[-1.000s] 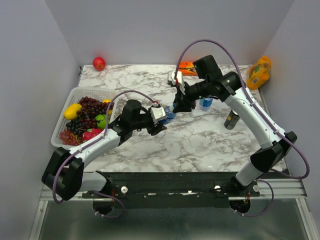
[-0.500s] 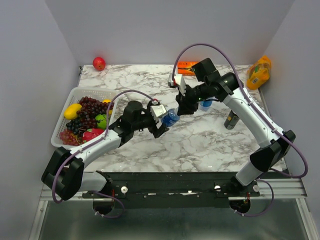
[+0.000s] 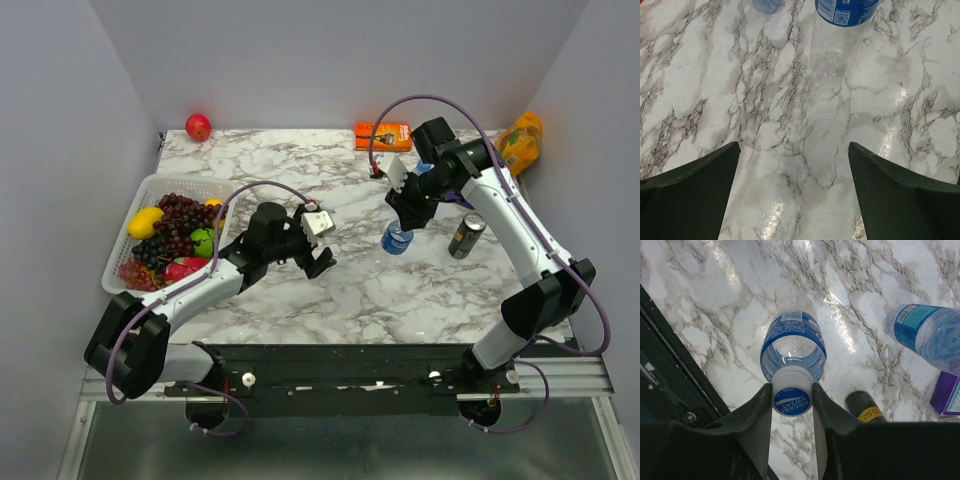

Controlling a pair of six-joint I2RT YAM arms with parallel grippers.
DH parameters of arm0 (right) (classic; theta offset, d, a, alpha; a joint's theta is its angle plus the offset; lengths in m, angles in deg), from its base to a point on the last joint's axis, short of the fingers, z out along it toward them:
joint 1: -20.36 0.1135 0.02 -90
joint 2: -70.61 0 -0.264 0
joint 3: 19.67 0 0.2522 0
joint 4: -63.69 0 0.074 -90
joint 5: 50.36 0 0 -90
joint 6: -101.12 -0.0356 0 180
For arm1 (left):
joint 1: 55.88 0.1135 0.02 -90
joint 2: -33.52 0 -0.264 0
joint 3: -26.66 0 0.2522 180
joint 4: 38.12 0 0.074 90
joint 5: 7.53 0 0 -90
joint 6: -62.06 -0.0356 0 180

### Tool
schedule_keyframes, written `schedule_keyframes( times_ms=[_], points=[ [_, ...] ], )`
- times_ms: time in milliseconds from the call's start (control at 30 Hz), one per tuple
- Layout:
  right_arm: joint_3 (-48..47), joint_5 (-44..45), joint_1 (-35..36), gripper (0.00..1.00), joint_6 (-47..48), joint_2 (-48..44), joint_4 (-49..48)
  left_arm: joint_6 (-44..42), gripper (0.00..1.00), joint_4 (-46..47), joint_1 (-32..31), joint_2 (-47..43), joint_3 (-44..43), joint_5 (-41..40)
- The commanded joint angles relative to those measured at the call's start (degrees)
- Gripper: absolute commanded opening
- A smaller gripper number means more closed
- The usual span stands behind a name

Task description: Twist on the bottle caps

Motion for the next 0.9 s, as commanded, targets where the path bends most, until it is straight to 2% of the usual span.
schedule_keyframes(
  times_ms=[0,167,267,400,567,700,867],
  points=[
    [-2.4,4.4,0.0,0.12,1.0,2.1,2.0,0.0,0.99,0.3,-0.2,1.4,-1.3,-1.3],
    [-4.4,4.9,0.0,0.14,1.3,5.1,1.9,0.1,0.99,0.2,-0.2,2.0,-2.0,-2.0],
    [-4.9,4.9,0.0,0.19,1.0,6.0,2.0,0.2,0.99,0.1,-0.2,2.2,-2.0,-2.1],
    [-4.4,4.5,0.0,0.31,0.9,6.6,1.8,0.2,0.99,-0.2,-0.1,2.4,-1.7,-2.5],
    [-4.2,4.4,0.0,0.38,0.7,6.8,1.6,0.2,0.99,-0.2,-0.1,2.6,-1.9,-2.5],
    [-4.8,4.4,0.0,0.5,0.3,6.6,1.3,0.1,0.99,0.1,-0.1,2.9,-2.0,-2.5],
    [-5.7,3.2,0.0,0.6,0.3,5.9,1.2,0.2,0.99,0.3,-0.1,3.3,-2.3,-2.5]
  ],
)
